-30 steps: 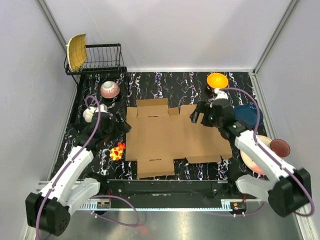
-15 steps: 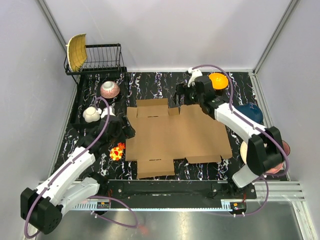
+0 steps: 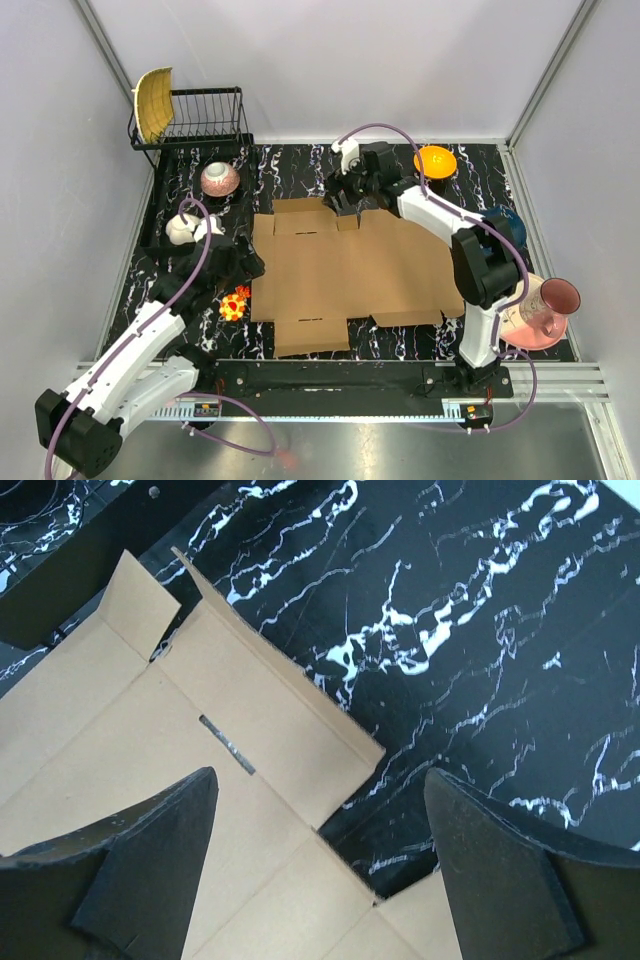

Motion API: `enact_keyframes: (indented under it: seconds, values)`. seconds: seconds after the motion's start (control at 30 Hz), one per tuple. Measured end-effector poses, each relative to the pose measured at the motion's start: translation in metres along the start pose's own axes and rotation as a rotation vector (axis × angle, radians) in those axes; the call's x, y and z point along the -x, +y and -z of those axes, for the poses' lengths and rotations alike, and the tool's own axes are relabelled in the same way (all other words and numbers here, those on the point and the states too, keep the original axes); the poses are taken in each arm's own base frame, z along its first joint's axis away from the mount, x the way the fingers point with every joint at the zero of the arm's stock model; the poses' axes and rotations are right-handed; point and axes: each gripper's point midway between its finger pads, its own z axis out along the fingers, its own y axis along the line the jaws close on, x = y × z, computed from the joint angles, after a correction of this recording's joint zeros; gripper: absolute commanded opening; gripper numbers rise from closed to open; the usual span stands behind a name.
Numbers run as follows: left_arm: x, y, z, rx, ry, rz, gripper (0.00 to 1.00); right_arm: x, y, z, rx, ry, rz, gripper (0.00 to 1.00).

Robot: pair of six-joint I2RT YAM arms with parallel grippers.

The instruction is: Fold the paper box

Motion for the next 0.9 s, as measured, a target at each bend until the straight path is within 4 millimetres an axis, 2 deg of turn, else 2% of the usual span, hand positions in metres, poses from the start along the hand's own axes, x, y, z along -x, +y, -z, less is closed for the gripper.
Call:
enact_keyframes:
  seconds: [0.2, 0.33, 0.43, 0.57, 0.73, 0.8, 0.83, 0.9]
  values:
    - [-0.004, 0.005, 0.000, 0.017, 0.016, -0.005, 0.96, 0.002, 0.004, -0.021, 0.053, 0.007, 0.107, 0.89]
    - [-0.004, 0.006, 0.000, 0.024, 0.019, -0.010, 0.96, 0.015, 0.001, -0.042, 0.065, -0.013, 0.175, 0.88]
    - [-0.006, 0.009, -0.001, 0.033, 0.027, -0.018, 0.96, 0.015, -0.001, -0.056, 0.084, -0.012, 0.210, 0.86]
    - [-0.006, 0.012, -0.001, 0.043, 0.030, -0.026, 0.96, 0.001, -0.002, -0.073, 0.113, 0.024, 0.235, 0.83]
    - [-0.006, 0.014, -0.003, 0.050, 0.035, -0.024, 0.96, -0.030, 0.004, -0.087, 0.156, 0.103, 0.241, 0.77]
    - [-0.007, 0.015, -0.005, 0.056, 0.042, -0.026, 0.96, -0.044, 0.010, -0.093, 0.177, 0.145, 0.243, 0.66]
    - [-0.008, 0.015, -0.006, 0.058, 0.048, -0.029, 0.96, -0.049, 0.013, -0.095, 0.187, 0.161, 0.244, 0.51]
    - [-0.009, 0.016, -0.007, 0.060, 0.057, -0.036, 0.96, -0.059, 0.020, -0.100, 0.204, 0.188, 0.254, 0.41]
